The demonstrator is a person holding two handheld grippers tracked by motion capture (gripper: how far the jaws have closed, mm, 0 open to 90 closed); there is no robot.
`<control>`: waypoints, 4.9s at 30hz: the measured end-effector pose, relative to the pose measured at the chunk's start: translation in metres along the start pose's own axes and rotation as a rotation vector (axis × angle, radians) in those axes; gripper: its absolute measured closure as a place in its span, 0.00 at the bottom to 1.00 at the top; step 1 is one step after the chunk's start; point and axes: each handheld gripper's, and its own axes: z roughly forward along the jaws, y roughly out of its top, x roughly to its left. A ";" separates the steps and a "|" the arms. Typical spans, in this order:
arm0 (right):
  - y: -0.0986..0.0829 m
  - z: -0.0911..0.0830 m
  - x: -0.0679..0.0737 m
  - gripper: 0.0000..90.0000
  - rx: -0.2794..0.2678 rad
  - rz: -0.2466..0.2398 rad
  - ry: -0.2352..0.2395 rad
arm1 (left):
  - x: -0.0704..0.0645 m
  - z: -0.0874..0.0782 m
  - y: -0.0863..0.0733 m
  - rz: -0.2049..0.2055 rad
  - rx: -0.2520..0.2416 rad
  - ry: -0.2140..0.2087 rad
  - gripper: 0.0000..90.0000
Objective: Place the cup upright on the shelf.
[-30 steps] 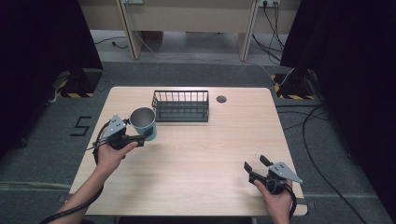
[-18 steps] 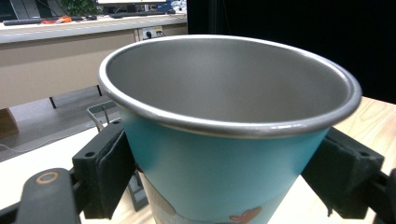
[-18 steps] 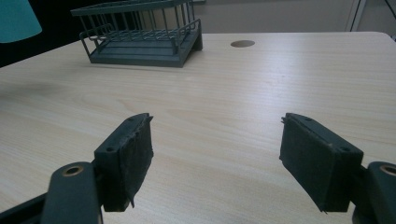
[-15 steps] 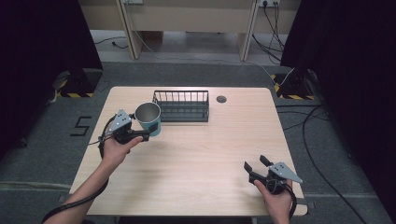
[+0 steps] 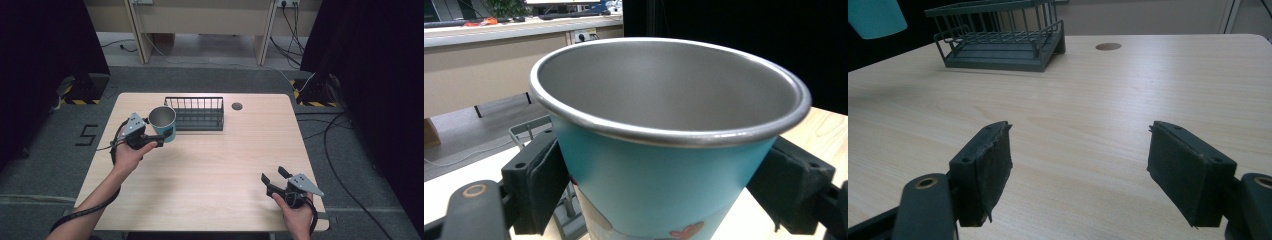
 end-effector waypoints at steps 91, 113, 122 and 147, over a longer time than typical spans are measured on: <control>0.000 -0.001 -0.001 0.30 -0.002 0.006 0.011 | 0.009 0.103 0.050 -0.021 -0.001 0.060 0.18; -0.001 -0.002 0.000 0.30 -0.001 -0.003 0.015 | 0.024 0.133 0.049 -0.049 0.038 0.115 0.18; -0.001 -0.002 0.000 0.30 -0.001 0.001 0.016 | 0.021 0.144 0.041 -0.059 0.069 0.116 0.18; -0.001 -0.002 0.000 0.30 -0.001 0.003 0.020 | 0.016 0.161 0.017 -0.087 0.158 0.142 0.17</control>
